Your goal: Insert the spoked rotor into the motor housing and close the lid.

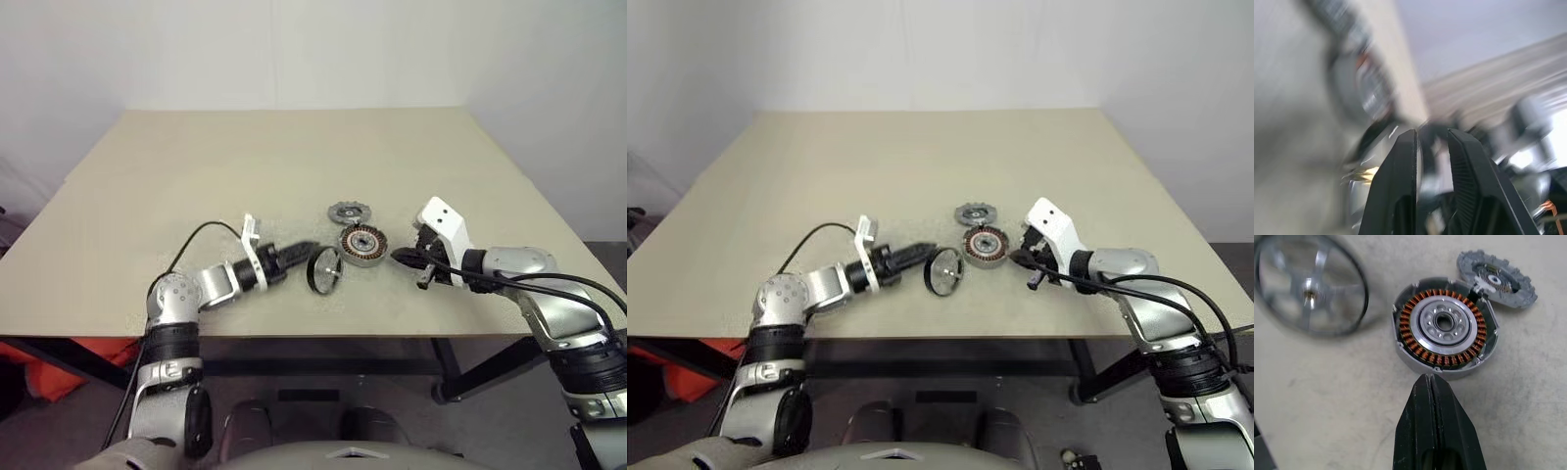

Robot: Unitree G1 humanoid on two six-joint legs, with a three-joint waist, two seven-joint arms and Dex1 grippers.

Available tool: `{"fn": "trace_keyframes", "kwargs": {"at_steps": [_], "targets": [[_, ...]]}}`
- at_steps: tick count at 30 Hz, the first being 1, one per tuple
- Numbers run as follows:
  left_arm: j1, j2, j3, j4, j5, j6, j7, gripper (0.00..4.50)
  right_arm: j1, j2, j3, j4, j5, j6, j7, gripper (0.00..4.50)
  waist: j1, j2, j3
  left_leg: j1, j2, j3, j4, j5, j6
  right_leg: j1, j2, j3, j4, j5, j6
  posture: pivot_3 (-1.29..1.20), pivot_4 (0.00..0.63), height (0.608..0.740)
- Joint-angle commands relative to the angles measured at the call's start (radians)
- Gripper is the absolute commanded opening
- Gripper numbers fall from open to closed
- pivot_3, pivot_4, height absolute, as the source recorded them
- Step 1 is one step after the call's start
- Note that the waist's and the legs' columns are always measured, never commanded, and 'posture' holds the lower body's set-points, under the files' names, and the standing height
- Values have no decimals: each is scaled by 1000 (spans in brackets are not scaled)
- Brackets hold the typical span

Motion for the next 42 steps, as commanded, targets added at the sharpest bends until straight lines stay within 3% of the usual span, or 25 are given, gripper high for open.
{"fn": "trace_keyframes", "kwargs": {"at_steps": [1,6,19,26,31,42], "targets": [[-56,-41,33,18,-44,-24,42,1033,-16,-15,5,-9,-24,-35,2,0,1,0,0,0,0,0,0,0,0,0,0,0,0,0,0,0,0,740],[-83,-80,2,42,-24,-43,57,1033,-14,-1,4,-16,-30,-29,-6,0,1,0,0,-2,0,0,0,-2,3,0,0,0,-2,0,0,0,0,740],[-46,-31,9,1,-41,-66,68,1033,-27,26,9,-12,-26,-26,-23,0,0,0,0,-2,2,0,0,-2,4,0,0,0,-2,0,0,0,0,740],[67,-41,31,-104,-48,-96,135,1033,-42,50,22,-4,-30,-27,-30,0,-3,0,0,-2,3,0,0,-3,4,0,0,0,-2,0,0,0,0,740],[112,-40,47,-121,-95,-32,196,2567,-57,59,30,13,-35,-32,-28,0,-2,0,0,-1,2,0,0,-2,4,0,0,0,-2,0,0,0,0,740],[118,-71,82,-62,-149,-18,277,2567,-82,64,40,37,-47,-41,-19,0,-3,0,0,-2,2,0,0,-2,4,0,0,0,-2,0,0,0,0,740]]}}
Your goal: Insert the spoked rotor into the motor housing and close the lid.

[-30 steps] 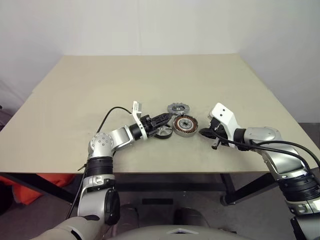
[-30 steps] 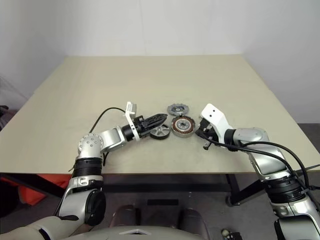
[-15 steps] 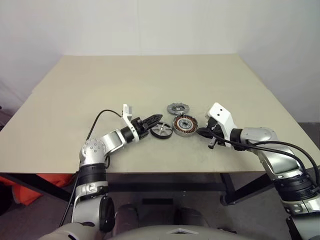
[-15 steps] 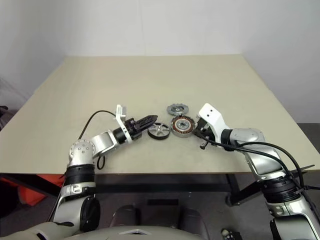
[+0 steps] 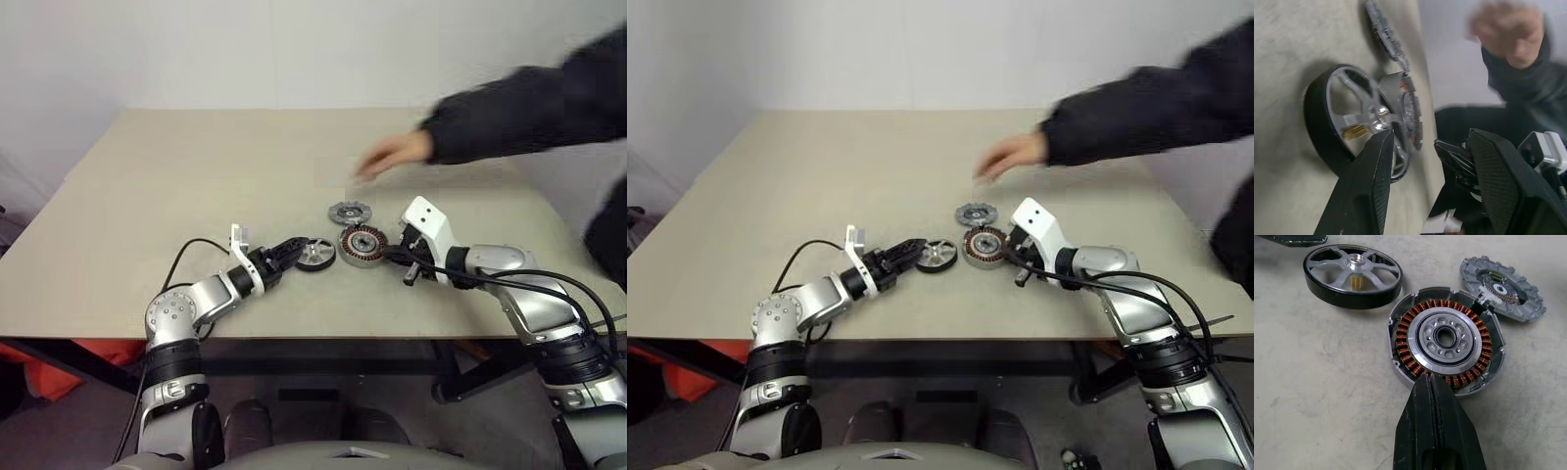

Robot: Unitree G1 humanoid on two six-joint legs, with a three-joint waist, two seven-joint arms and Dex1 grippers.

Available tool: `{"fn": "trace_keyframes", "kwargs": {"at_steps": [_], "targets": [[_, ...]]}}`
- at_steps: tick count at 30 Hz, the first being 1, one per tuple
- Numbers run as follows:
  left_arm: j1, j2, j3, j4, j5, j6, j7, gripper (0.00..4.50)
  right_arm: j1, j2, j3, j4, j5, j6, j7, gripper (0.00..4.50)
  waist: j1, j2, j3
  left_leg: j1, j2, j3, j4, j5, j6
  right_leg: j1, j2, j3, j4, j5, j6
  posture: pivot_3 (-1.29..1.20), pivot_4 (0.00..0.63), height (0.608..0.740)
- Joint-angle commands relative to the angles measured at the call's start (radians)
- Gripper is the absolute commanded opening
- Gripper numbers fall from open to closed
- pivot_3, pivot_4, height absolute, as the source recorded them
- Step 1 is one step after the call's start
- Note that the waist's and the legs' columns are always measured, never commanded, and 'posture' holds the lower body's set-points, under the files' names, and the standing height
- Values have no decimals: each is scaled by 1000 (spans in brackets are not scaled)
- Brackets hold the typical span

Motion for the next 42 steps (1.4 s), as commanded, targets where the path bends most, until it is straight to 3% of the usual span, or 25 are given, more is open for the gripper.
{"fn": "trace_keyframes", "kwargs": {"at_steps": [1,26,29,37,40,42], "targets": [[1,-6,5,-3,-33,2,10,2567,-30,1,-7,-15,-2,-21,3,0,0,0,0,0,0,0,0,0,0,0,0,0,0,0,0,0,0,740],[48,39,-9,-31,-14,-98,16,2567,-48,15,-1,3,-14,-39,12,0,-1,0,0,1,0,0,0,0,0,0,0,0,0,0,0,0,0,740],[58,48,-15,-56,10,-152,8,2567,-50,18,1,6,-16,-40,12,0,-1,0,0,1,0,0,0,0,0,0,0,0,0,0,0,0,0,740],[95,77,-70,-192,234,-501,-24,2567,-54,36,15,11,-18,-42,11,0,-2,0,0,0,1,0,0,0,0,0,0,0,0,0,0,0,0,740],[125,116,-136,-225,306,-551,-77,3159,-61,40,21,20,-19,-46,12,0,-2,0,0,0,1,0,0,0,0,0,0,0,0,0,0,0,0,740],[145,159,-182,-239,364,-575,-103,3793,-68,43,25,28,-21,-49,13,0,-3,0,0,0,2,0,0,0,0,0,0,0,0,0,0,0,0,740]]}}
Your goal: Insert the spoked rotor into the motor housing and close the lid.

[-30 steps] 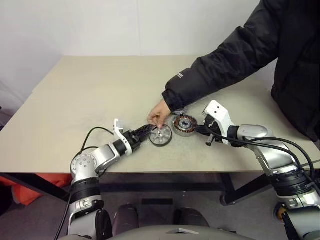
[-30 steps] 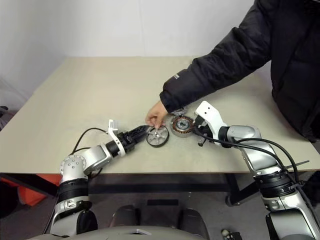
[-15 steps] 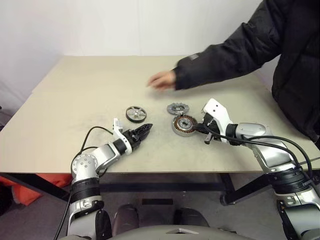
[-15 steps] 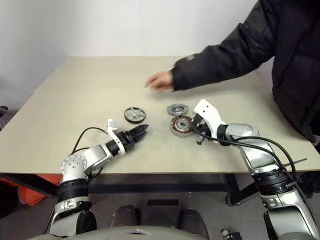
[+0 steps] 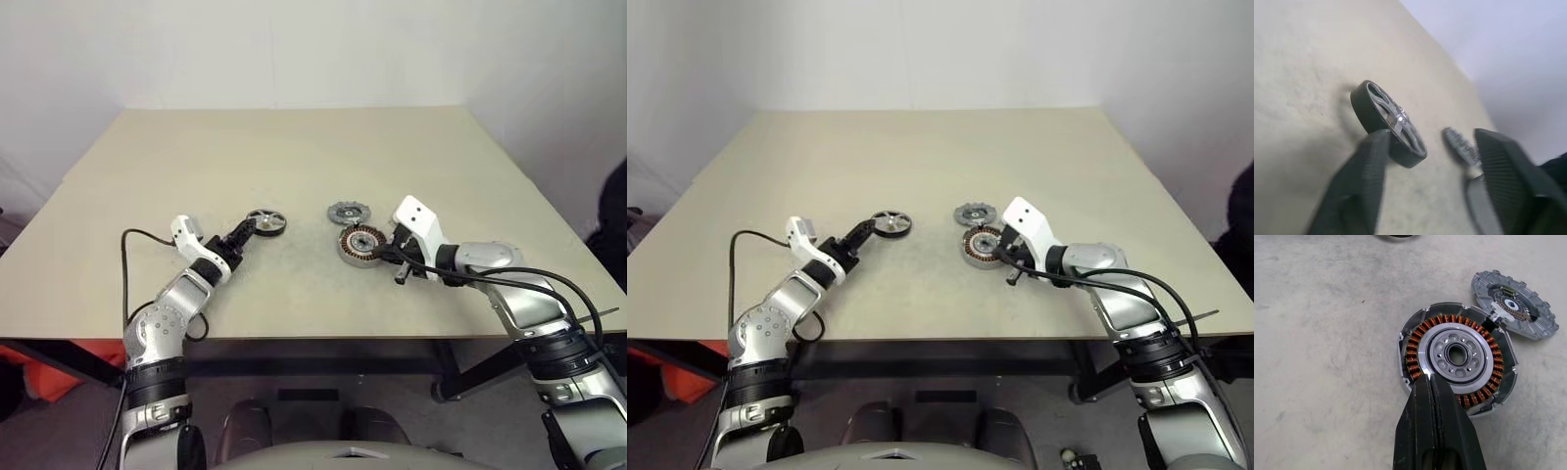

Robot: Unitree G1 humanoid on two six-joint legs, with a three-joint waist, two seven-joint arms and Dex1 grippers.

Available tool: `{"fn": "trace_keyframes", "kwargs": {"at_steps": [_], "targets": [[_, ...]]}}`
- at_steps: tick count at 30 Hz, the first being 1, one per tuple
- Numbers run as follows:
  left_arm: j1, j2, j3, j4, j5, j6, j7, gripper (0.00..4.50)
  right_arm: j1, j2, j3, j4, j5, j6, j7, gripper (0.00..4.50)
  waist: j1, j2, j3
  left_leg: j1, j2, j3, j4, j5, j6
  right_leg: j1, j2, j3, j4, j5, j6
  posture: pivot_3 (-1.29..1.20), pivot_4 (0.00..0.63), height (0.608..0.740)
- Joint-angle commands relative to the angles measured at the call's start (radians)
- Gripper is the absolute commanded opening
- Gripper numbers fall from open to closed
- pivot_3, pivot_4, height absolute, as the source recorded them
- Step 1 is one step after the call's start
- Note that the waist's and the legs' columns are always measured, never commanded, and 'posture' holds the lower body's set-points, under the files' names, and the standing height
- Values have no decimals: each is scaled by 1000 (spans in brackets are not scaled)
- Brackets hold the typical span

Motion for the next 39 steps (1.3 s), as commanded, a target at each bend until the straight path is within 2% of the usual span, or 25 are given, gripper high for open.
{"fn": "trace_keyframes", "kwargs": {"at_steps": [1,2,6,10,17,23,33,39], "targets": [[18,67,-76,-59,97,-58,-54,4124,-36,6,-2,1,-4,-24,5,0,-1,0,0,0,0,0,0,0,0,0,0,0,0,0,0,0,0,740],[22,92,-91,-56,133,-77,-56,4473,-40,8,0,6,-5,-26,7,0,-1,0,0,0,0,0,0,0,0,0,0,0,0,0,0,0,0,740],[13,129,-95,9,214,-135,-39,4473,-47,15,5,15,-9,-32,11,0,-3,0,0,1,0,0,0,0,0,0,0,0,2,0,0,0,0,740],[-16,81,-65,82,204,-108,14,4473,-53,21,9,22,-13,-37,14,0,-1,0,0,2,-1,0,1,0,-1,0,0,1,3,0,0,0,0,740],[-62,-14,-76,182,195,-84,4,4473,-50,16,9,15,-16,-39,22,0,5,1,-1,2,-1,0,1,1,-1,1,-1,2,4,0,0,0,0,740],[-102,-61,-10,251,119,-54,-28,4473,-45,7,7,12,-22,-38,27,0,10,1,-1,2,-1,0,1,1,-1,2,-2,2,4,0,0,0,0,740],[-257,-112,142,424,-49,32,-8,4473,-41,12,14,9,-28,-38,24,0,30,1,-1,2,-2,0,2,1,-1,3,-3,1,4,0,0,0,0,740],[-352,-115,181,564,-66,41,11,4473,-32,14,14,0,-27,-35,18,0,29,1,-1,2,-2,0,1,1,-1,2,-2,1,4,0,0,0,0,740]]}}
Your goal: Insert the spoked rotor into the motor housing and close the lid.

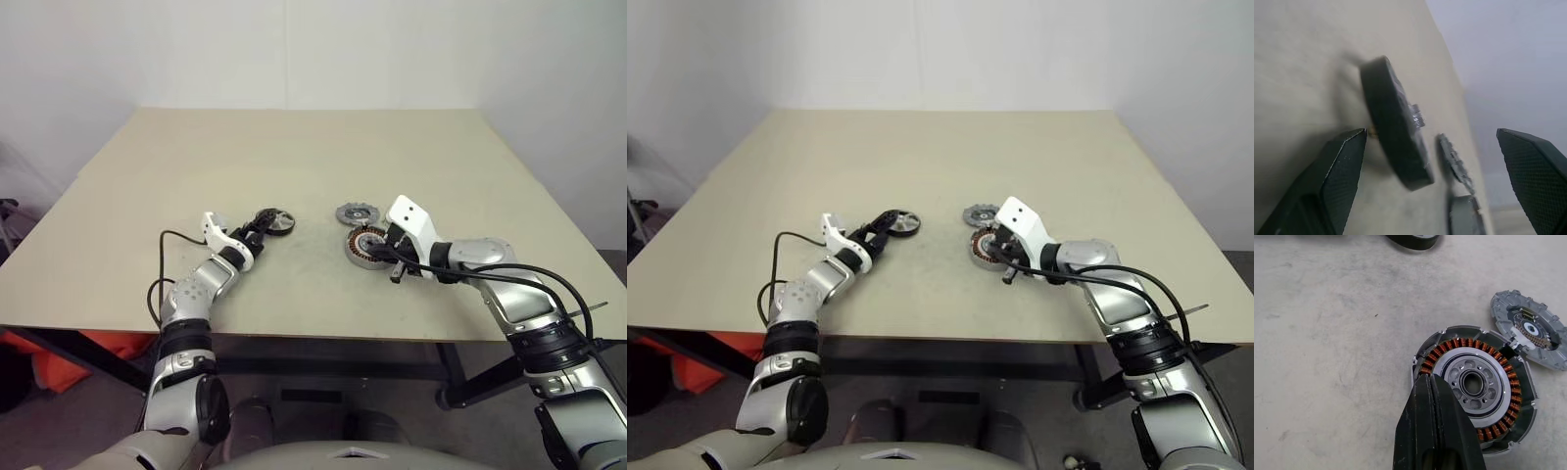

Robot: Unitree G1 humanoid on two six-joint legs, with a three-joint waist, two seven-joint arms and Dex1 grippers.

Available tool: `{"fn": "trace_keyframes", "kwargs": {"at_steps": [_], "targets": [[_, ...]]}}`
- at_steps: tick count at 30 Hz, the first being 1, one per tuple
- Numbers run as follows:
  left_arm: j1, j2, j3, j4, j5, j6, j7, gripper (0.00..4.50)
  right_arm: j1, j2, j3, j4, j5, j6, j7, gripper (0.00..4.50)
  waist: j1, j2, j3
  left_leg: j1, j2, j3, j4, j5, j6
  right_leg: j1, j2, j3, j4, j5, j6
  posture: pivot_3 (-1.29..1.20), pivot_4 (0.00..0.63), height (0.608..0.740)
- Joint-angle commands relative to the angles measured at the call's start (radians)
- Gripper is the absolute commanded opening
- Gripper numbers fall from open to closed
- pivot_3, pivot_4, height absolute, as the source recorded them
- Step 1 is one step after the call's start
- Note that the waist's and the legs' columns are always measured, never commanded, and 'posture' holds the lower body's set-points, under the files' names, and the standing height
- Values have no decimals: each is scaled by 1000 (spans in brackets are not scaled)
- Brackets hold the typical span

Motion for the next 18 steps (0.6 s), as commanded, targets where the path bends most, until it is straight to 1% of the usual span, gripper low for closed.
{"fn": "trace_keyframes", "kwargs": {"at_steps": [1,5,8,9,10,11,18], "targets": [[-48,-3,-2,63,-5,8,4,4473,-1,-4,-16,-39,0,-12,-7,0,0,0,0,0,0,0,0,0,0,0,0,0,0,0,0,0,0,740],[-53,-3,-1,77,-2,12,4,4473,6,-6,-24,-43,3,-10,-14,0,0,0,0,0,0,0,0,0,0,0,-1,0,0,0,0,0,0,740],[-37,0,12,67,-17,25,6,3904,10,-7,-26,-43,3,-12,-18,0,0,0,0,0,0,0,0,0,0,0,-1,0,0,0,0,0,0,740],[-32,1,14,63,-20,28,6,3607,10,-7,-25,-43,2,-12,-19,0,-1,0,0,0,0,0,0,0,0,0,-1,0,0,0,0,0,0,740],[-27,2,16,57,-22,32,6,3202,10,-7,-25,-43,2,-12,-20,0,-2,0,0,0,0,0,0,0,0,0,-1,0,0,0,0,0,0,740],[-21,1,23,51,-28,36,10,2961,9,-7,-25,-41,3,-12,-21,0,-2,0,0,0,0,0,0,0,0,0,-1,0,0,0,0,0,0,740],[25,-7,53,9,-66,58,57,2961,-5,-7,-23,-27,0,-20,-18,0,-6,0,0,0,0,0,0,0,0,0,0,0,0,0,0,0,0,740]]}}
